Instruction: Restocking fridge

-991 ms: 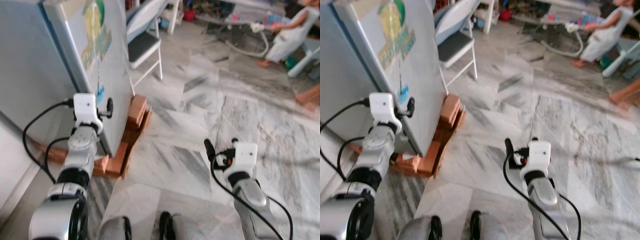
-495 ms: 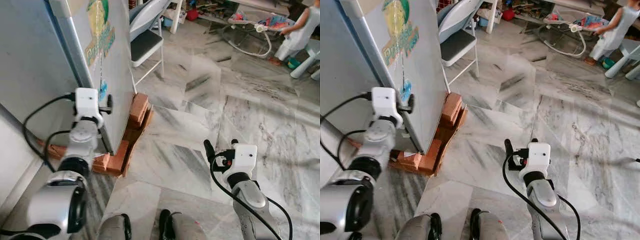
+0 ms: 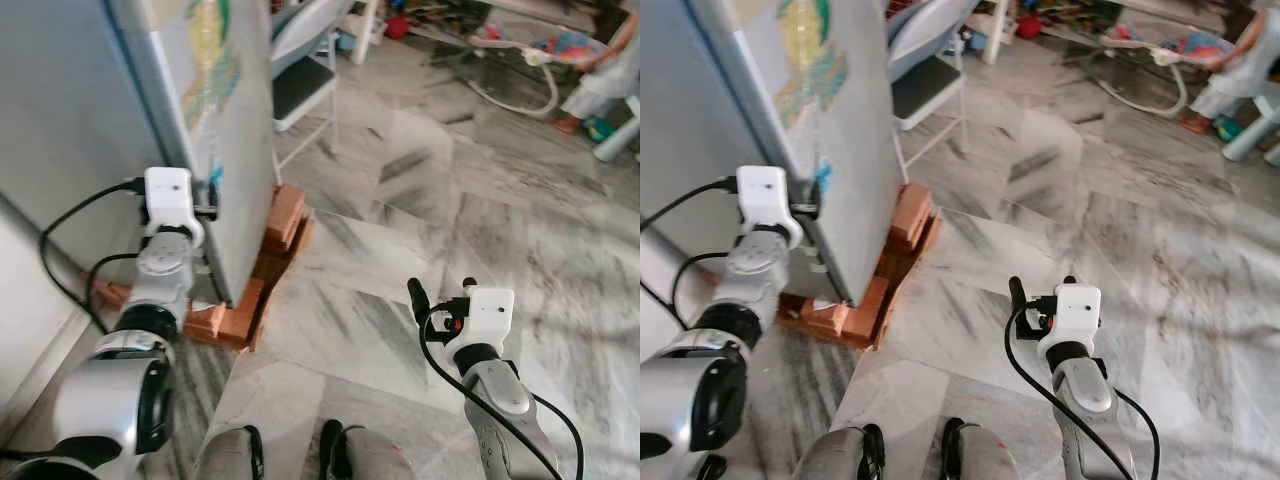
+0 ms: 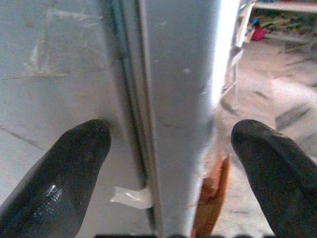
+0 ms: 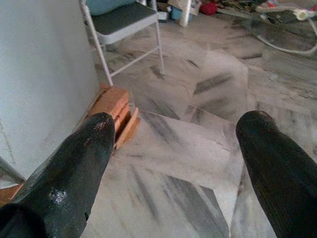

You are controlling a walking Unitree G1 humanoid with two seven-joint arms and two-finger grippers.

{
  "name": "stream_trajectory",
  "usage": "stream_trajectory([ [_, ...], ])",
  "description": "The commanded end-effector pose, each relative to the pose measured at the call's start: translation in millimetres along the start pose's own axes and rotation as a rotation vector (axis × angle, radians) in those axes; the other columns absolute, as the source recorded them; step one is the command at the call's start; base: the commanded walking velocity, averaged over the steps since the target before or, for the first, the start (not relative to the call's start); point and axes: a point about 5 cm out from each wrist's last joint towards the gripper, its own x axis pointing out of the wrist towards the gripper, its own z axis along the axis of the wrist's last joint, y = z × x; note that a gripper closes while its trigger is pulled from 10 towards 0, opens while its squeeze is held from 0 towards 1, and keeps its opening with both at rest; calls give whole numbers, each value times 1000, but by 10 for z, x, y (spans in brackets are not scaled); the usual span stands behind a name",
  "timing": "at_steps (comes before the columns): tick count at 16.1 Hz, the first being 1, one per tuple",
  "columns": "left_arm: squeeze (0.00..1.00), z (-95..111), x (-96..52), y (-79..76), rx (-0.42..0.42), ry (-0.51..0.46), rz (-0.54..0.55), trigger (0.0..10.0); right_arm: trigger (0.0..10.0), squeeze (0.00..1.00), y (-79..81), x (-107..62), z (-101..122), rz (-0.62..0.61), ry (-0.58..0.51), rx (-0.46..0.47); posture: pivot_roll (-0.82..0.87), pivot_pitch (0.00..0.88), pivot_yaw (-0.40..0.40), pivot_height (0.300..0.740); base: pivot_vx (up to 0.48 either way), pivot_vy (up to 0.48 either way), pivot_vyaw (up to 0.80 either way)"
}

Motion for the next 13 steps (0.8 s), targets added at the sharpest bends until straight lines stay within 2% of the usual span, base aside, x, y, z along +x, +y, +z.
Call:
stream_trajectory([
  [1, 0, 114, 39, -212, 3, -41, -99, 10000, 10000, 0, -42, -10, -22, -18, 9, -3, 0, 146, -86, 740, 0, 0, 0],
  [3, 0, 203, 45, -485, -22, -70, -204, 10000, 10000, 0, -49, -7, -35, -24, 16, 3, -1, 143, -85, 740, 0, 0, 0],
  [4, 0, 226, 41, -561, -28, -79, -233, 10000, 10000, 0, -49, -4, -36, -25, 18, 3, -1, 143, -85, 740, 0, 0, 0],
  [5, 0, 290, 21, -773, -40, -103, -311, 10000, 10000, 0, -50, -2, -44, -25, 22, 4, -1, 139, -83, 740, 0, 0, 0],
  [7, 0, 377, -27, -1098, -55, -126, -417, 10000, 10000, 0, -45, 2, -74, -25, 37, 8, 1, 138, -82, 740, 0, 0, 0],
  [8, 0, 430, -99, -1349, -83, -142, -504, 10000, 10000, 0, -38, 1, -101, -23, 53, 6, 6, 134, -79, 740, 0, 0, 0],
  [9, 0, 548, -369, -1888, -108, -212, -733, 10000, 10000, 0, -23, -4, -148, -18, 79, 9, 8, 132, -78, 740, 0, 0, 0],
  [10, 0, 608, -537, -2134, -131, -241, -844, 10000, 10000, 0, -15, -8, -175, -13, 94, 10, 8, 132, -78, 740, 0, 0, 0],
  [11, 0, 700, -771, -2420, -149, -283, -990, 10000, 10000, 0, 12, -4, -206, -5, 109, 20, 2, 126, -69, 740, 0, 0, 0],
  [12, 0, 786, -834, -2538, -155, -303, -1032, 10000, 10000, 0, 37, -3, -226, 5, 116, 29, -1, 124, -67, 740, 0, 0, 0],
  [13, 0, 838, -782, -2531, -147, -306, -1014, 10000, 10000, 0, 56, -13, -238, 12, 120, 35, -2, 122, -64, 740, 0, 0, 0],
])
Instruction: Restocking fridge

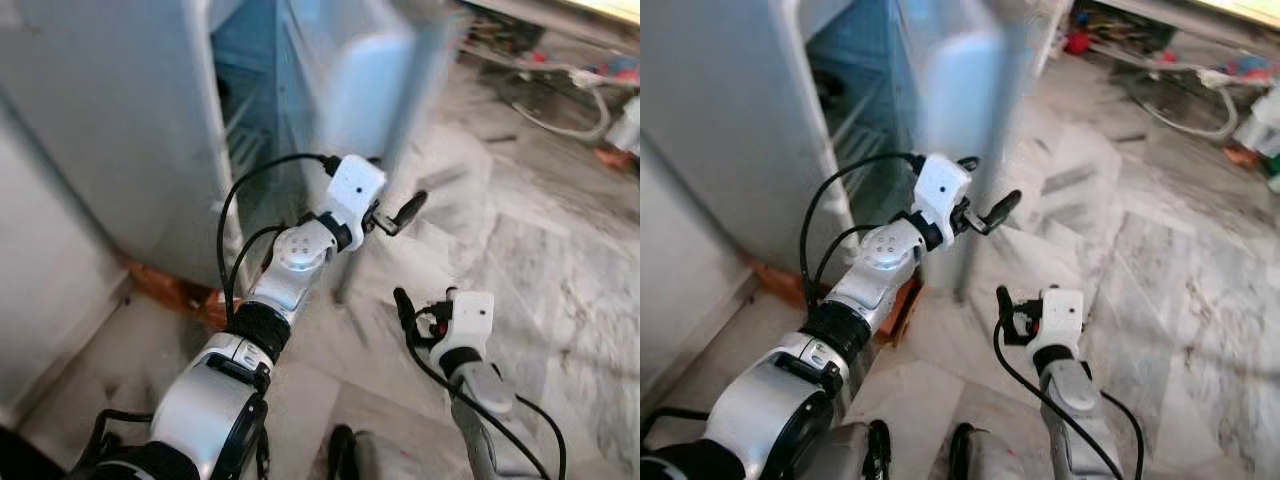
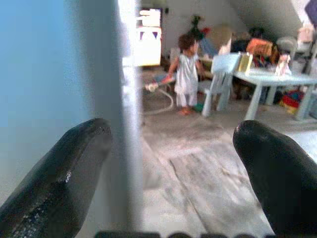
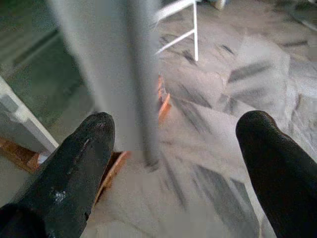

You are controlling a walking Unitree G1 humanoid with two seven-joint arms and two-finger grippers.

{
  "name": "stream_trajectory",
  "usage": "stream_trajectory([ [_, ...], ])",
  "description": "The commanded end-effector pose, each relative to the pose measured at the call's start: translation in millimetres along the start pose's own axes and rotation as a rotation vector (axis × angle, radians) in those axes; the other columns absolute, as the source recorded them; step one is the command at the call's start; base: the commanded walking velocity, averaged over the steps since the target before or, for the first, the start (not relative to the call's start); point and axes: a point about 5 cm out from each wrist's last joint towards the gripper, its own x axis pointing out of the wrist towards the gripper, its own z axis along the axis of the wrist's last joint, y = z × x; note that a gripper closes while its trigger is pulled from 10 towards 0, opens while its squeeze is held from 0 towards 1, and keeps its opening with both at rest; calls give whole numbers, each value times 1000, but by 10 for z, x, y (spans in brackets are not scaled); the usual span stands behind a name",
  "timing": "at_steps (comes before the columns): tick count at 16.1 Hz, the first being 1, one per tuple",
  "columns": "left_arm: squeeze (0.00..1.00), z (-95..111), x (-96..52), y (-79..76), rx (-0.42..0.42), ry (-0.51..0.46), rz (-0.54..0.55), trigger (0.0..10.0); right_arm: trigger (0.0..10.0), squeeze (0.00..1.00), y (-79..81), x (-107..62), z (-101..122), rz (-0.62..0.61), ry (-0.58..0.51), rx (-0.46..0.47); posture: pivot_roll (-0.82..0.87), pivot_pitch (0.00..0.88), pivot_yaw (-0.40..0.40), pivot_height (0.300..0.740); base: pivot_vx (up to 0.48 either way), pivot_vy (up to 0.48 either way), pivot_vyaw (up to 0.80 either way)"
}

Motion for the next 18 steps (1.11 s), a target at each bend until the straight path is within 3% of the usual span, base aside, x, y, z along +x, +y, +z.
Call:
stream_trajectory([
  [1, 0, 278, 329, -536, -63, -100, -110, 10000, 10000, 0, -28, -29, -69, -4, 34, 8, -1, 118, -60, 740, 0, 0, 0],
  [3, 0, 209, 251, -231, -50, -63, -7, 10000, 10000, 0, -19, -36, -92, 1, 41, 12, 3, 116, -58, 740, 0, 0, 0],
  [4, 0, 75, 42, 92, -15, -20, 94, 10000, 10000, 0, 4, -2, -101, 11, 44, 18, 18, 111, -57, 740, 0, 0, 0],
  [5, 0, -25, -83, 222, -20, 13, 147, 10000, 10000, 0, 27, 18, -90, 22, 40, 25, 27, 108, -58, 740, 0, 0, 0],
  [7, 0, -345, -491, 421, -63, 92, 264, 10000, 10000, 0, 56, 58, 75, 25, -53, -3, 41, 105, -62, 740, 0, 0, 0],
  [9, 0, -674, -1057, 431, -62, 171, 346, 10000, 10000, 0, 79, 123, 243, 33, -113, 20, 58, 111, -69, 740, 0, 0, 0],
  [12, 0, -783, -1496, 483, -68, 232, 460, 10000, 10000, 0, 85, 164, 315, 54, -140, 12, 94, 123, -75, 740, 0, 0, 0],
  [13, 0, -804, -1775, 481, -95, 273, 536, 10000, 10000, 0, 90, 185, 329, 59, -152, -8, 108, 129, -71, 740, 0, 0, 0],
  [14, 0, -826, -1916, 462, -90, 294, 557, 10000, 10000, 0, 111, 209, 339, 63, -154, -8, 108, 129, -71, 740, 0, -244, 0],
  [16, 0, -839, -2039, 431, -127, 304, 622, 10000, 10000, 0, 154, 263, 382, 74, -166, -16, 95, 118, -67, 740, 324, -306, 0],
  [18, 0, -814, -2012, 418, -138, 301, 634, 10000, 10000, 0, 172, 274, 364, 75, -162, -6, 96, 108, -76, 740, 354, -319, -434],
])
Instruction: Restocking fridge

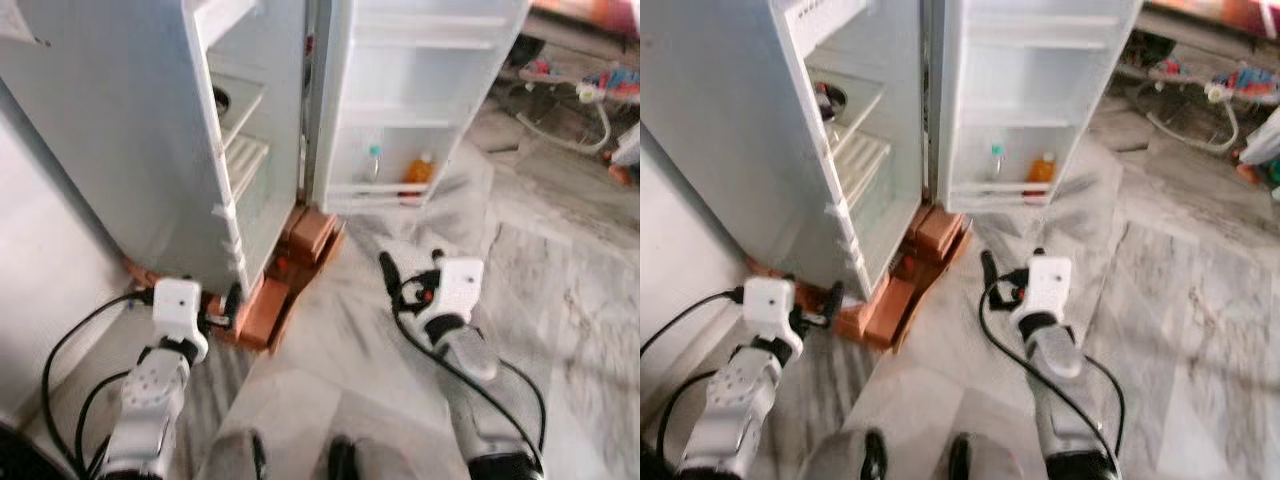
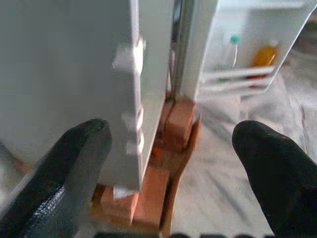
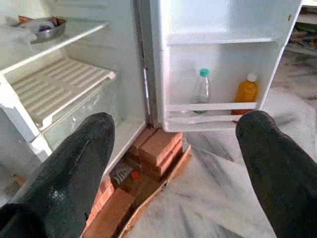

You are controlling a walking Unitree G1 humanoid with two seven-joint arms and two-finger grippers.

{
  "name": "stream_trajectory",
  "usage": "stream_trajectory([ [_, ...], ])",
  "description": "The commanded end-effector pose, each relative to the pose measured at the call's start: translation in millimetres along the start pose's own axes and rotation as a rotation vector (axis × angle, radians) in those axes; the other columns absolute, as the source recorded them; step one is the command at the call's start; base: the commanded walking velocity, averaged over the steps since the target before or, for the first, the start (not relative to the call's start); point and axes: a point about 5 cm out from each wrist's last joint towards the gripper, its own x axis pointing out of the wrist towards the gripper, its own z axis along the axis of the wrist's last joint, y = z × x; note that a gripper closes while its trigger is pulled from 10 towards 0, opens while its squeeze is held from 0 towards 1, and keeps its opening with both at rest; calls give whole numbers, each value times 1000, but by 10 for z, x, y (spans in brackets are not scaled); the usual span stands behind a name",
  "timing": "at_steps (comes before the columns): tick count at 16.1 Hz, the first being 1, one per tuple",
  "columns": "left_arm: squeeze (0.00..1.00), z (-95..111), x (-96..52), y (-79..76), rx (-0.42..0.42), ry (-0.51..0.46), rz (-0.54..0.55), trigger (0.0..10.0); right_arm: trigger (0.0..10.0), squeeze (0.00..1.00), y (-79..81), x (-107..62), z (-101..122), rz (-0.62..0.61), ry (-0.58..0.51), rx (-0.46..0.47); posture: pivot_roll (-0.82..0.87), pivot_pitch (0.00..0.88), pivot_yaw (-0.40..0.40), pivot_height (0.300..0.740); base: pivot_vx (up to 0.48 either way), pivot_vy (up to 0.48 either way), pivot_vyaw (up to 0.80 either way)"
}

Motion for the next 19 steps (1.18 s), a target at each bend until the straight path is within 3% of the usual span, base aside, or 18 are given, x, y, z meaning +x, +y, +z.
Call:
stream_trajectory([
  [1, 0, 55, 33, -72, -14, -8, -2, 10000, 10000, 0, -41, -17, -34, -11, 10, -7, 101, 103, -81, 740, 341, -334, 0],
  [5, 0, 90, 106, -203, -31, -15, -19, 10000, 10000, 0, 45, -6, -74, 13, 13, -1, 98, 89, -87, 740, 337, -338, 0],
  [9, 0, 78, 130, -305, -31, -10, -44, 10000, 10000, 0, 15, 12, -68, 4, 7, 1, 92, 81, -93, 740, 338, -337, 0],
  [16, 0, 74, 183, -324, -5, -3, -56, 10000, 10000, 0, 10, 56, -80, 6, 11, -12, 90, 79, -89, 740, 292, -375, -629],
  [19, 0, 96, 203, -257, -8, -1, -2, 10000, 10000, 0, 10, 86, -37, 9, -3, -22, 83, 98, -79, 740, 254, -404, -637],
])
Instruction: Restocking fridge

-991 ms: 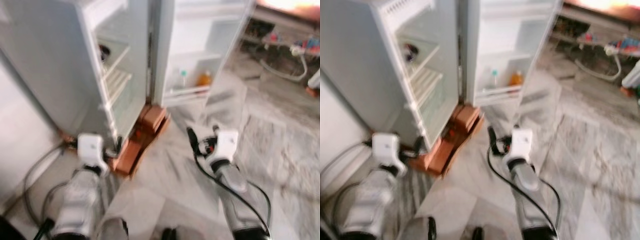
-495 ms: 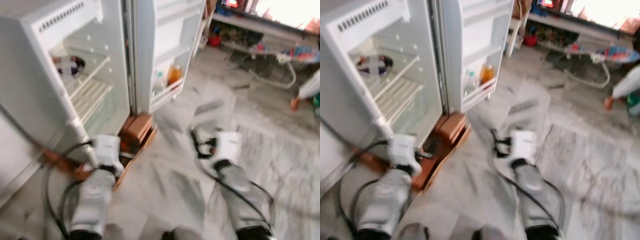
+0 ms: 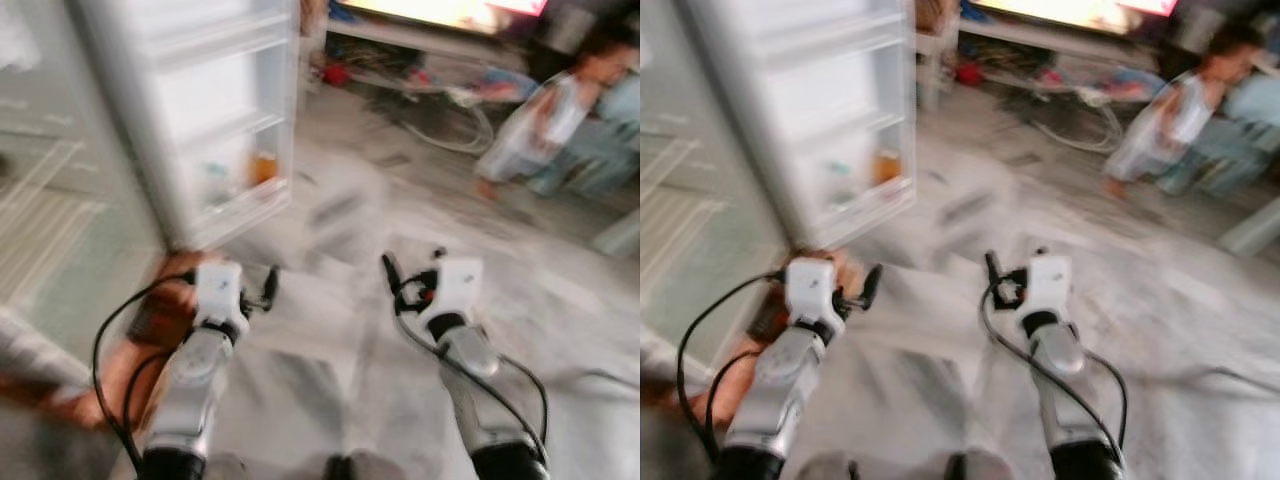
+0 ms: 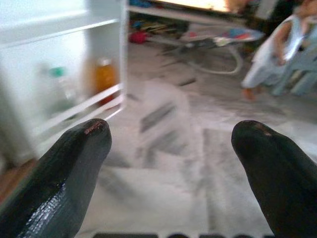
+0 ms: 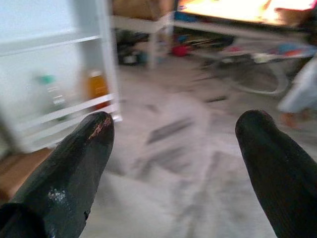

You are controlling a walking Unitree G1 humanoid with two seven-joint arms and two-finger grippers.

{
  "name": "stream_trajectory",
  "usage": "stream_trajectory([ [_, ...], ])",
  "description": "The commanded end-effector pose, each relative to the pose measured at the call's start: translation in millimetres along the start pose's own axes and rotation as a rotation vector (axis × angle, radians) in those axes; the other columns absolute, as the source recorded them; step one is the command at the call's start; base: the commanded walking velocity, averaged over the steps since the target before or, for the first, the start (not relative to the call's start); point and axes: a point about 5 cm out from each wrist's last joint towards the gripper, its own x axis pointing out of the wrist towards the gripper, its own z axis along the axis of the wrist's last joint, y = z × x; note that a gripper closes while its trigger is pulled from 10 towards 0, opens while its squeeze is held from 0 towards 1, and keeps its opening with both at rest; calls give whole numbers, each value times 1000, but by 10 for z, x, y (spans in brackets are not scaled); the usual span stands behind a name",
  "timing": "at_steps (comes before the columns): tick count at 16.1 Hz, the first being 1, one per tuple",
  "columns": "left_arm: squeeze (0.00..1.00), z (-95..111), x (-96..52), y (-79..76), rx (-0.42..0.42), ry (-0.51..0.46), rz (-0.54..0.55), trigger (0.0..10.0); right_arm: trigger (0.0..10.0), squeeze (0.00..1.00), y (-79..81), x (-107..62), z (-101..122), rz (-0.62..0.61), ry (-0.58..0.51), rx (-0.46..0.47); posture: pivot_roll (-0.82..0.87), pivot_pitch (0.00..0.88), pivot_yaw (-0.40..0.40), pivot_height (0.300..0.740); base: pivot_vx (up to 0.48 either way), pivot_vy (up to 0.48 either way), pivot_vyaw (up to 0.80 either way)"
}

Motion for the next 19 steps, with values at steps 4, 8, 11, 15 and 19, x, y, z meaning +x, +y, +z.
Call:
stream_trajectory([
  [4, 0, -58, -79, 154, 21, 27, 57, 10000, 10000, 0, 54, 40, 77, 27, -28, -19, 78, 108, -80, 740, 249, -407, -717],
  [8, 0, -77, -38, 104, 19, 33, 51, 10000, 10000, 0, 67, 48, 76, 21, -31, -19, 75, 94, -78, 740, 250, -406, -800],
  [11, 0, -87, -28, 78, 21, 39, 48, 10000, 10000, 0, 100, 21, 79, 29, -36, -19, 64, 91, -71, 740, 291, -378, -719],
  [15, 0, 18, 0, 193, 19, 3, 80, 10000, 10000, 0, 105, 27, 155, 33, -64, -36, 53, 100, -63, 740, 438, -80, -111],
  [19, 0, 17, -126, 431, 26, -1, 125, 10000, 10000, 0, 98, 20, 169, 27, -73, -66, 52, 102, -61, 740, 480, 0, -800],
])
